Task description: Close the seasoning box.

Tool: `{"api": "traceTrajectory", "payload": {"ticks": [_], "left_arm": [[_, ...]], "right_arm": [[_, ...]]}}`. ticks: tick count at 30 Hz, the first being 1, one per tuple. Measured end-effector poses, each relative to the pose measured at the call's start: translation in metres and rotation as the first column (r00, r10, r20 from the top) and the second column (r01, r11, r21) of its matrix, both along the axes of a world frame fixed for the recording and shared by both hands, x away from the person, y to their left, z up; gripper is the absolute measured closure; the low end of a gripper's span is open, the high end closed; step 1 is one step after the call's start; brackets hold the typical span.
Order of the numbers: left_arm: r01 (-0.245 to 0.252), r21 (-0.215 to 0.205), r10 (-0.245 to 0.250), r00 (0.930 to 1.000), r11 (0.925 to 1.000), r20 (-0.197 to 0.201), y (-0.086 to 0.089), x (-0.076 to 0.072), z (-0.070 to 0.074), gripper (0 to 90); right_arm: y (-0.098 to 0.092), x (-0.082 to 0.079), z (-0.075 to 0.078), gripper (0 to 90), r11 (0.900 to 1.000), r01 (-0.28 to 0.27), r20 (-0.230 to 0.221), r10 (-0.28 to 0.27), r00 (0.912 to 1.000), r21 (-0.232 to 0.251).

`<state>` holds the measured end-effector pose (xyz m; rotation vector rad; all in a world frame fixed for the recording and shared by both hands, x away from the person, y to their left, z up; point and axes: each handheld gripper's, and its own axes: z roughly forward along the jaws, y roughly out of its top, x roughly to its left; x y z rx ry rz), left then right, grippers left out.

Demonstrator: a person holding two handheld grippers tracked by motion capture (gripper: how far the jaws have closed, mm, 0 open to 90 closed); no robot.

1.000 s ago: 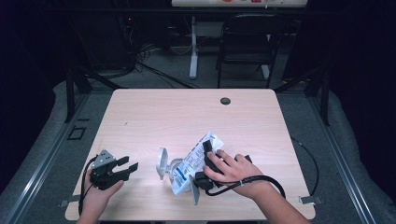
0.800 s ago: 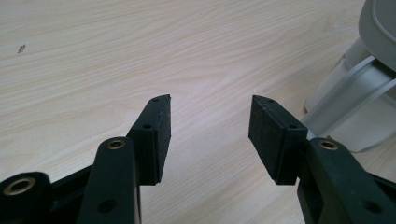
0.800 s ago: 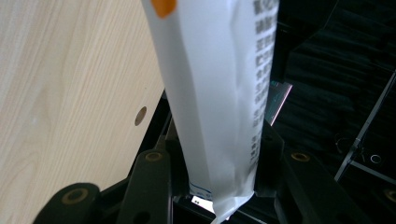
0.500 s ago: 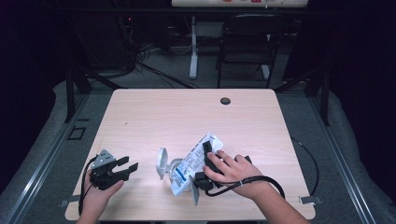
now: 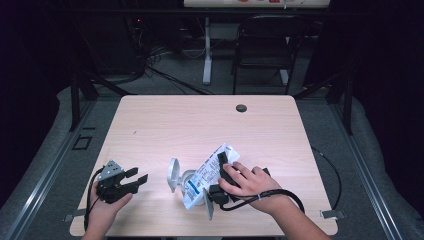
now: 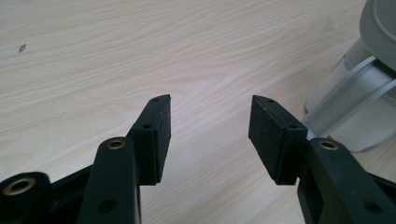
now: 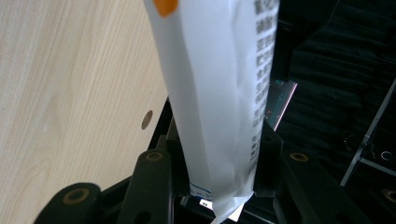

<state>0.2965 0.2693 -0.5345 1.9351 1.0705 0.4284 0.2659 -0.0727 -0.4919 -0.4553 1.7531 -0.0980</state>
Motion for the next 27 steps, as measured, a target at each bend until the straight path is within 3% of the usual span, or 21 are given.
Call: {"api": "traceTrajectory", "payload": {"ticks": [18, 25, 27], "left_arm": [[0.001, 0.001, -0.001, 1.0, 1.0, 0.0, -0.0004, 0.0001, -0.0002, 49.4], [0.003, 0.005, -0.003, 1.0, 1.0, -0.004, -0.0003, 0.0001, 0.0, 49.4], [0.002, 0.004, -0.002, 1.0, 1.0, -0.003, -0.0003, 0.0, 0.0001, 49.4]], "right_arm": [[-0.0031, -0.0013, -0.0033, 68.9, 0.998, 0.025, -0.027, -0.024, 0.9993, 0.053], [-0.0052, -0.0025, -0.0055, 69.3, 0.994, 0.05, -0.057, -0.044, 0.9974, 0.102], [-0.007, -0.0009, -0.0074, 69.6, 0.988, 0.047, -0.084, -0.035, 0.9958, 0.149]]}}
